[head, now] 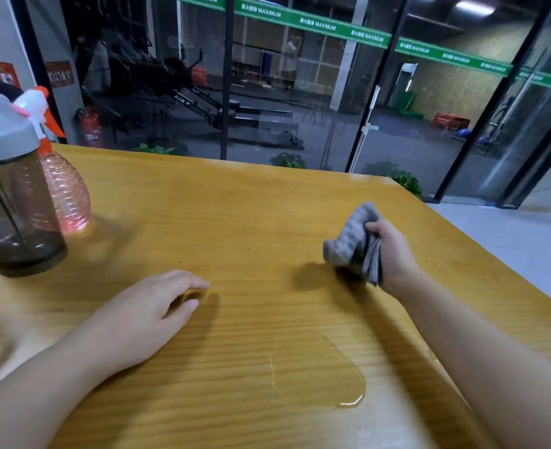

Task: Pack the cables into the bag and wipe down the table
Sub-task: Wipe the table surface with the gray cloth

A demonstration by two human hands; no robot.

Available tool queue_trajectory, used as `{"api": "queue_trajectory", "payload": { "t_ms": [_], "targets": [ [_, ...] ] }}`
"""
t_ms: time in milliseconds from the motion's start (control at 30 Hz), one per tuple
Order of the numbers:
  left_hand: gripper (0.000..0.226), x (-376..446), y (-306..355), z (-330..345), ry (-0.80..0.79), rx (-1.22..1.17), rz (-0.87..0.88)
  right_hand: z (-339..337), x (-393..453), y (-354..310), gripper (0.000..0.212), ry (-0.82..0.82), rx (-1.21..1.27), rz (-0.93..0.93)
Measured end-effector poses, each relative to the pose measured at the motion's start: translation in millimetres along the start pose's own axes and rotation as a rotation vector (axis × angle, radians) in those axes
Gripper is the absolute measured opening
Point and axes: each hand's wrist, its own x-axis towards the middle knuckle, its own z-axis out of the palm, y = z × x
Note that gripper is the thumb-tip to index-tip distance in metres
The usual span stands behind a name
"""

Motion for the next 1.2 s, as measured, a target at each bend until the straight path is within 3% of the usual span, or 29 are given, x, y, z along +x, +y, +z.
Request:
{"api": "queue_trajectory", "payload": {
  "t_ms": [67, 167, 233, 367, 433, 667, 1200],
  "targets": [
    [0.025, 0, 0, 0, -0.007, -0.005, -0.004, -2, 11, -12, 0.016, 0.146, -0.123, -0.092],
    [0.025, 0, 0, -1, -0.017, -0.007, -0.008, -6, 26, -21, 0.022, 0.294, -0.545, -0.282],
    [0.024, 0, 0, -2, -0.023, -0.006, -0.011, -7, 35, -15, 0.023, 0.234, -0.792, -0.288],
    [0.024, 0, 1, -1, -0.022, -0.005, -0.012, -5, 54, 19, 0.039, -0.044, -1.368, -0.176],
    [0.026, 0, 2, 0, -0.019, -0.002, -0.023, -1, 56, 30, 0.05, -0.071, -1.544, -0.172],
    [0.035, 2, 2, 0, -0.025, 0.026, -0.033, 8, 50, 40, 0.055, -0.107, -1.659, -0.091],
    [0.035, 2, 6, -4, 0.057, -0.024, -0.049, 66, 9, 46, 0.053, -0.549, -1.707, -0.273]
  ]
}}
